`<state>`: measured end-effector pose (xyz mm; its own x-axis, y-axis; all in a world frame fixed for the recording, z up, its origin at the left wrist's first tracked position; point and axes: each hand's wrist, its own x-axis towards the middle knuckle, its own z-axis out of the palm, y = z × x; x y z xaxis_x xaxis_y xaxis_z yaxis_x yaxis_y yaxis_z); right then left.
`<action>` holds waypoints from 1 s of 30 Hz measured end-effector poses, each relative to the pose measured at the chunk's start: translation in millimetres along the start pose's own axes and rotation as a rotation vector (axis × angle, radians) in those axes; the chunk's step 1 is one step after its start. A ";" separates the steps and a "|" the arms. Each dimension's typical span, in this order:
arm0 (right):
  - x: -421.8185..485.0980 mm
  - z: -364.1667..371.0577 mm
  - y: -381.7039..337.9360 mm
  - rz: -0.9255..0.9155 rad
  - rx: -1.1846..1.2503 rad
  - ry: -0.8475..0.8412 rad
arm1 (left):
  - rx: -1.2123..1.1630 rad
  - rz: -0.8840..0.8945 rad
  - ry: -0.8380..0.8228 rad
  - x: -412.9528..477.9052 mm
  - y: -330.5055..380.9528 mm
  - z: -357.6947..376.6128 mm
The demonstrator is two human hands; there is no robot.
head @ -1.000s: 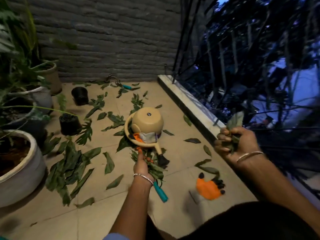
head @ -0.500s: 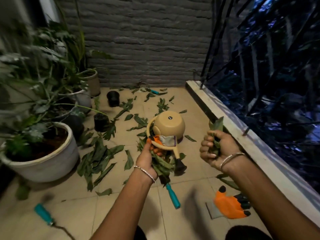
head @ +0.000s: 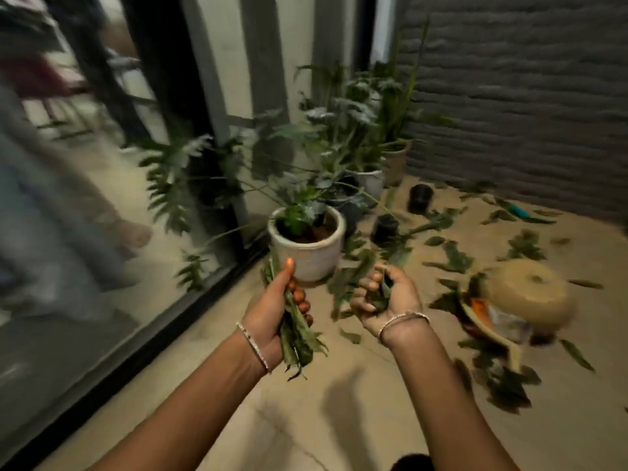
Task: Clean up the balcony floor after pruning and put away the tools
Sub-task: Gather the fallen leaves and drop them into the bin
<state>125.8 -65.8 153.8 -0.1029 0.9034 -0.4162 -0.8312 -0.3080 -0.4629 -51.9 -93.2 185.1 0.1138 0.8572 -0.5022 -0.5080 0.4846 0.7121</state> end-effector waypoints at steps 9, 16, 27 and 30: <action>-12.8 121.9 179.4 0.470 -0.160 -0.269 | -0.234 0.361 0.409 -129.8 72.4 -152.1; -44.1 179.0 297.5 0.694 -0.259 -0.437 | -0.326 0.530 0.650 -216.8 91.6 -218.0; -151.2 174.7 423.5 1.044 -0.364 -0.499 | -0.429 0.816 0.976 -389.7 77.5 -286.2; -172.6 166.1 459.1 1.121 -0.453 -0.541 | -0.603 0.918 1.151 -441.3 42.1 -332.9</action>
<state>-328.7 -313.5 143.1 -0.9012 0.0681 -0.4281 0.0896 -0.9370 -0.3378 -407.7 -509.0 273.3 -0.9447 0.0879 -0.3160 -0.3183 -0.4775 0.8190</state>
